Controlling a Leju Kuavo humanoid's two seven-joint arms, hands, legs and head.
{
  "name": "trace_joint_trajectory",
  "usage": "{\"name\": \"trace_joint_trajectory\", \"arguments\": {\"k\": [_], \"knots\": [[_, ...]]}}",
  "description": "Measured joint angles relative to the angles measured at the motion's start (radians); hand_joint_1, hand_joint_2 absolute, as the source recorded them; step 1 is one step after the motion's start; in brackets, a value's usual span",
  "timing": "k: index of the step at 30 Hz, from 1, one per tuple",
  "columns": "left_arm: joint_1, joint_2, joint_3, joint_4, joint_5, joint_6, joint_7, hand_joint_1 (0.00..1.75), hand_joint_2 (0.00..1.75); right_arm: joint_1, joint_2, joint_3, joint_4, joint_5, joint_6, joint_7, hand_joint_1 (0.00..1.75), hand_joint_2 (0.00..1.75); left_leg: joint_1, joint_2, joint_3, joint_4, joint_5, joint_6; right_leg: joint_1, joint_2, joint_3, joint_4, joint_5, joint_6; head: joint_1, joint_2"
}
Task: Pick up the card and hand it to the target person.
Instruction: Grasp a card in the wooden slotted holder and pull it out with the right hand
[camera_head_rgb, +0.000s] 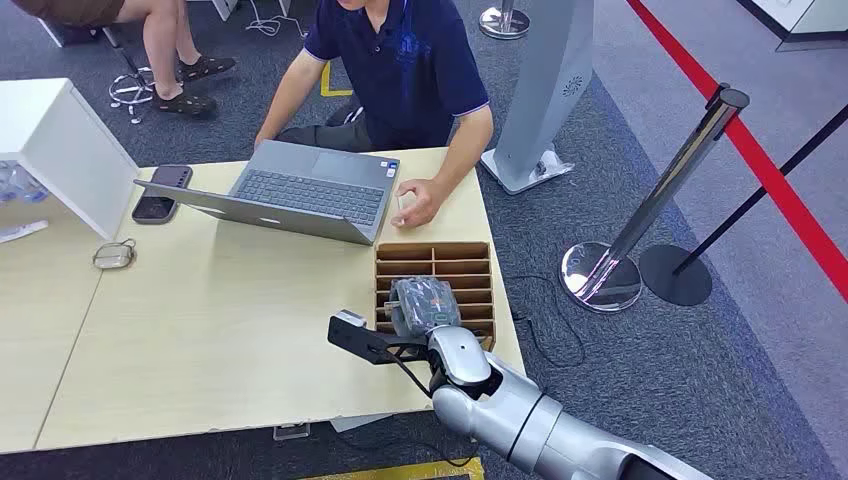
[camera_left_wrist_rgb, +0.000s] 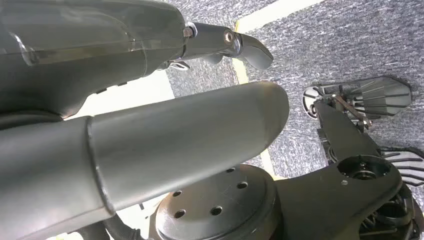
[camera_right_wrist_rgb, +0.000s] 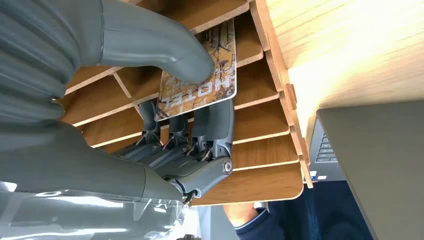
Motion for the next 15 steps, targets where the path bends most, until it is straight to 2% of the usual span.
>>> {"name": "trace_joint_trajectory", "arguments": {"k": [15], "knots": [[0.001,0.0,0.0,0.0,0.006,0.0,0.0,0.0,0.0,-0.01,0.0,-0.002,-0.001,-0.036,0.012,-0.01,1.3,1.75,0.0,0.0,0.001,0.0,0.0,0.0,0.0,0.0,0.001,0.0,0.0,0.0,0.0,0.0]]}}
